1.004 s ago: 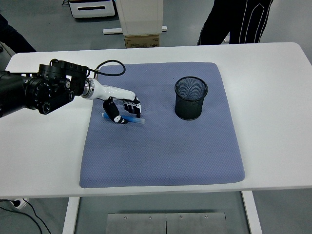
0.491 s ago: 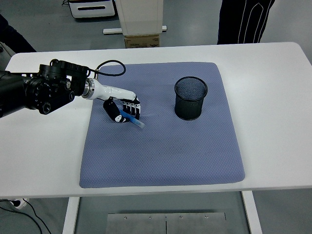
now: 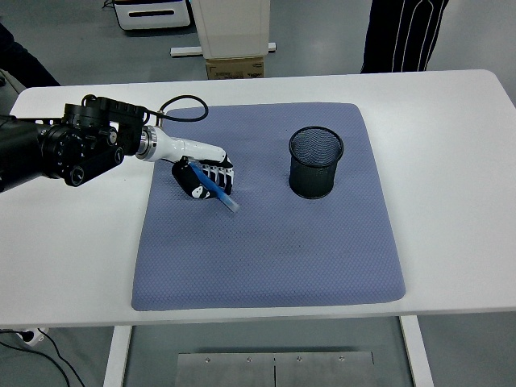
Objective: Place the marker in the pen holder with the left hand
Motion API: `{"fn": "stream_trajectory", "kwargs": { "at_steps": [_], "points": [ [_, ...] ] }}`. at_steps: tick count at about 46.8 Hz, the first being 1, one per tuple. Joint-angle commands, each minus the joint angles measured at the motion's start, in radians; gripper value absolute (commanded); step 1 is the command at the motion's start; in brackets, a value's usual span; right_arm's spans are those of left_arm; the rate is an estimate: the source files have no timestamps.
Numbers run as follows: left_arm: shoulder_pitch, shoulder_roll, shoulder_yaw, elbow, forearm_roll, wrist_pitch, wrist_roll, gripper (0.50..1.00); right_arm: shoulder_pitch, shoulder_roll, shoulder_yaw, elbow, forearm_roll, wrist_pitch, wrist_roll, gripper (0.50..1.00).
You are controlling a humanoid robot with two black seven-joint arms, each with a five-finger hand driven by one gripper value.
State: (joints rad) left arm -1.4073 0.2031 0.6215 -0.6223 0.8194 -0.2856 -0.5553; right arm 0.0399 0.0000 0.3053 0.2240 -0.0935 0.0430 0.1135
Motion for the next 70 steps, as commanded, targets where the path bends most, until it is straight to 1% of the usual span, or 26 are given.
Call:
{"fn": "stream_trajectory", "kwargs": {
  "at_steps": [1, 8, 13, 29, 37, 45, 52, 67, 70],
  "points": [
    [-0.001, -0.001, 0.000, 0.001, -0.003, 0.006, 0.000, 0.522, 0.000, 0.000, 0.000, 0.000, 0.000, 0.000, 0.000, 1.000],
    [-0.002, -0.001, -0.002, 0.001, -0.005, 0.009, 0.000, 0.522, 0.000, 0.000, 0.000, 0.000, 0.000, 0.000, 0.000, 1.000],
    [-0.002, 0.001, -0.011, 0.001, -0.005, 0.035, -0.002, 0.525, 0.000, 0.000, 0.000, 0.000, 0.000, 0.000, 0.000, 1.000],
    [-0.002, -0.001, -0.016, 0.001, -0.026, 0.042, -0.002, 0.525, 0.000, 0.000, 0.000, 0.000, 0.000, 0.000, 0.000, 1.000],
    [-0.001, -0.001, -0.016, 0.001, -0.048, 0.094, -0.002, 0.525, 0.000, 0.000, 0.000, 0.000, 0.000, 0.000, 0.000, 1.000],
    [-0.001, -0.004, -0.016, 0.001, -0.055, 0.097, -0.003, 0.525, 0.000, 0.000, 0.000, 0.000, 0.000, 0.000, 0.000, 1.000],
    [-0.001, -0.005, -0.016, 0.001, -0.077, 0.115, -0.003, 0.525, 0.000, 0.000, 0.000, 0.000, 0.000, 0.000, 0.000, 1.000],
    [0.001, -0.008, -0.016, 0.000, -0.105, 0.118, -0.002, 0.525, 0.000, 0.000, 0.000, 0.000, 0.000, 0.000, 0.000, 1.000],
    [0.001, -0.008, -0.017, 0.000, -0.118, 0.128, -0.002, 0.528, 0.000, 0.000, 0.000, 0.000, 0.000, 0.000, 0.000, 1.000]
  ]
}}
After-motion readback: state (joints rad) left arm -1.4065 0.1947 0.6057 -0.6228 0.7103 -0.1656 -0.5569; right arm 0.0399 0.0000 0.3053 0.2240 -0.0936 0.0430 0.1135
